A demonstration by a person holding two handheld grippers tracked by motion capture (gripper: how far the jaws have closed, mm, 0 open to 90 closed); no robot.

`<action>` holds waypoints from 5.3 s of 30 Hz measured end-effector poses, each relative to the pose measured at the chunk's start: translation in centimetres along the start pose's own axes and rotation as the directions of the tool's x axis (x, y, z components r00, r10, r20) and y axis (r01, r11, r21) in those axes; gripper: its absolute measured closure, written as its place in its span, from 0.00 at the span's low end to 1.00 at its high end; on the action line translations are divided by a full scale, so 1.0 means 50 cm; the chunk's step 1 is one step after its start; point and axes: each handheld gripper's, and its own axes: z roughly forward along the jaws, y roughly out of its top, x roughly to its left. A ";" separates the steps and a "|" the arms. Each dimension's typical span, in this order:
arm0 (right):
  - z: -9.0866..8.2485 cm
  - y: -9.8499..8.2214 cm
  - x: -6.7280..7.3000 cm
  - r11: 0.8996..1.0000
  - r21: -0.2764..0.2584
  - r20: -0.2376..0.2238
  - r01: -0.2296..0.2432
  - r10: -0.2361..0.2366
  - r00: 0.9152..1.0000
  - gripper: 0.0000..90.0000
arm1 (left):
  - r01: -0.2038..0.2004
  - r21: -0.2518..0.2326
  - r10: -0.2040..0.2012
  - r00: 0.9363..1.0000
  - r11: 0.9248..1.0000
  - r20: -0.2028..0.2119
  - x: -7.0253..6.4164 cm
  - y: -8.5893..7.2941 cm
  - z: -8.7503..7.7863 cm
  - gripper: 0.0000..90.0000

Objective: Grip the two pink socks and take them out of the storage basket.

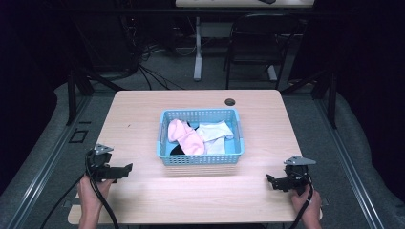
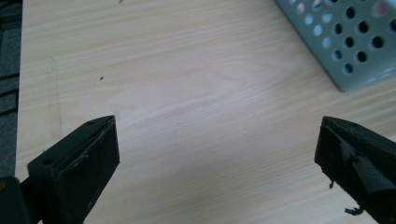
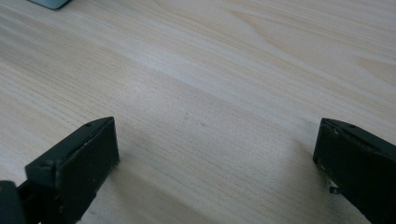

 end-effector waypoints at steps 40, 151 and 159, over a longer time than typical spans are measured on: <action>0.000 0.000 0.000 1.000 0.000 0.000 0.000 0.000 1.000 0.00 | -0.255 0.056 0.235 0.941 0.965 0.243 -0.157 0.261 0.015 0.00; 0.000 0.000 0.000 1.000 0.000 0.000 0.000 0.000 1.000 0.00 | -0.409 0.280 0.321 0.895 0.869 0.311 -0.287 0.435 0.077 0.96; 0.000 0.000 0.000 1.000 0.000 -0.001 0.000 0.000 1.000 0.00 | -0.420 0.255 0.341 0.890 0.871 0.302 -0.280 0.455 0.034 0.95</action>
